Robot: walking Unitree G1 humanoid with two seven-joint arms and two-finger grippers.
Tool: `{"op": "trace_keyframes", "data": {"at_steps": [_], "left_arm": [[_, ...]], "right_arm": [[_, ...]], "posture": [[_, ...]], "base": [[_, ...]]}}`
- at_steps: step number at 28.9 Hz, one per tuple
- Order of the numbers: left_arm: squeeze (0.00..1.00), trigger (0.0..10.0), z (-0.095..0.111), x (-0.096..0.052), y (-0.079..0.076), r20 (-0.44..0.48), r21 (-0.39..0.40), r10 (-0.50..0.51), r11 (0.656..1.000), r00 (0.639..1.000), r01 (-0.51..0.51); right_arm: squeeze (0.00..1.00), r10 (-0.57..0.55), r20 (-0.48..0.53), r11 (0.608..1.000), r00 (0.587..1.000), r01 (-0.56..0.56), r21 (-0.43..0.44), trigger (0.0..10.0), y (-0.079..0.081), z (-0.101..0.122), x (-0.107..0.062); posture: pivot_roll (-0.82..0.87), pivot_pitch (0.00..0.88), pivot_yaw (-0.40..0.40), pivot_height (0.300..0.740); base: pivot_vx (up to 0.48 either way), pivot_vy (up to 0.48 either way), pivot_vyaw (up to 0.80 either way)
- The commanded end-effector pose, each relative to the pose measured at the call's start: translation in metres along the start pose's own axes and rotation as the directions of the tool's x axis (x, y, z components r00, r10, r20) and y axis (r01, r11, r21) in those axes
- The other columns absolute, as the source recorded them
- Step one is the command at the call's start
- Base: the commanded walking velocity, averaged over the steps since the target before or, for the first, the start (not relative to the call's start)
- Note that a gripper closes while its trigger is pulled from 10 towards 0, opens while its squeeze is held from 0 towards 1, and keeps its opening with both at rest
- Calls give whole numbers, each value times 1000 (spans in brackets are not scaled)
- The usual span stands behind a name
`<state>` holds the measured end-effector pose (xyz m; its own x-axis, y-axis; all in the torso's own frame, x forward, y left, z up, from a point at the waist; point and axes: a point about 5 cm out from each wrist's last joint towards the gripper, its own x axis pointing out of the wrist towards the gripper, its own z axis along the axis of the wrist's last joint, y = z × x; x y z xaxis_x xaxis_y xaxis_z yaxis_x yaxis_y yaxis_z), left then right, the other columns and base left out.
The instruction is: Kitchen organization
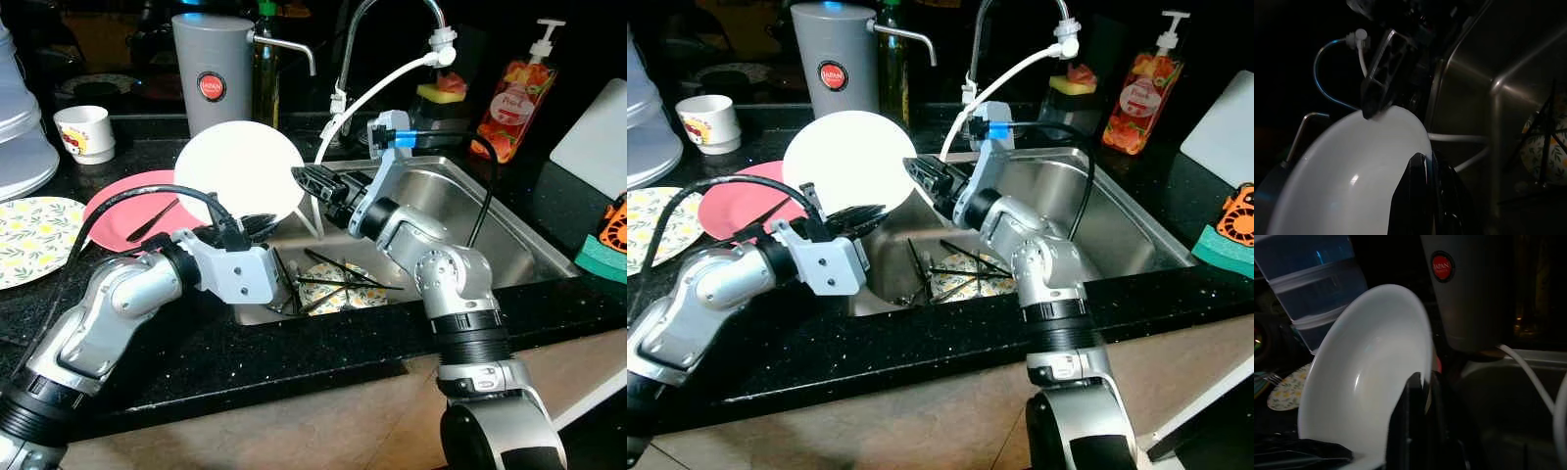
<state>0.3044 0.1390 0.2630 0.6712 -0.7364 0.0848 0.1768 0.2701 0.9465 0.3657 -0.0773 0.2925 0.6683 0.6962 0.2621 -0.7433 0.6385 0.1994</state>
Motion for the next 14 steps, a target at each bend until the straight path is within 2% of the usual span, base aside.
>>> {"op": "trace_keyframes", "data": {"at_steps": [1,13,14], "left_arm": [[0,0,14,5,6,82,34,11,999,997,-14],[0,0,14,4,7,85,37,28,999,996,-31],[63,0,16,5,11,101,9,71,997,992,-73]], "right_arm": [[0,9,-17,1000,1000,-9,3,0,2,-4,0],[0,13,-5,1000,1000,-13,-9,0,2,-3,2],[0,6,-1,1000,1000,-6,-13,0,1,-2,1]], "posture": [[8,73,-43,740],[8,65,-50,740],[5,61,-52,740]], "base": [[0,0,0],[0,0,0],[0,0,0]]}}
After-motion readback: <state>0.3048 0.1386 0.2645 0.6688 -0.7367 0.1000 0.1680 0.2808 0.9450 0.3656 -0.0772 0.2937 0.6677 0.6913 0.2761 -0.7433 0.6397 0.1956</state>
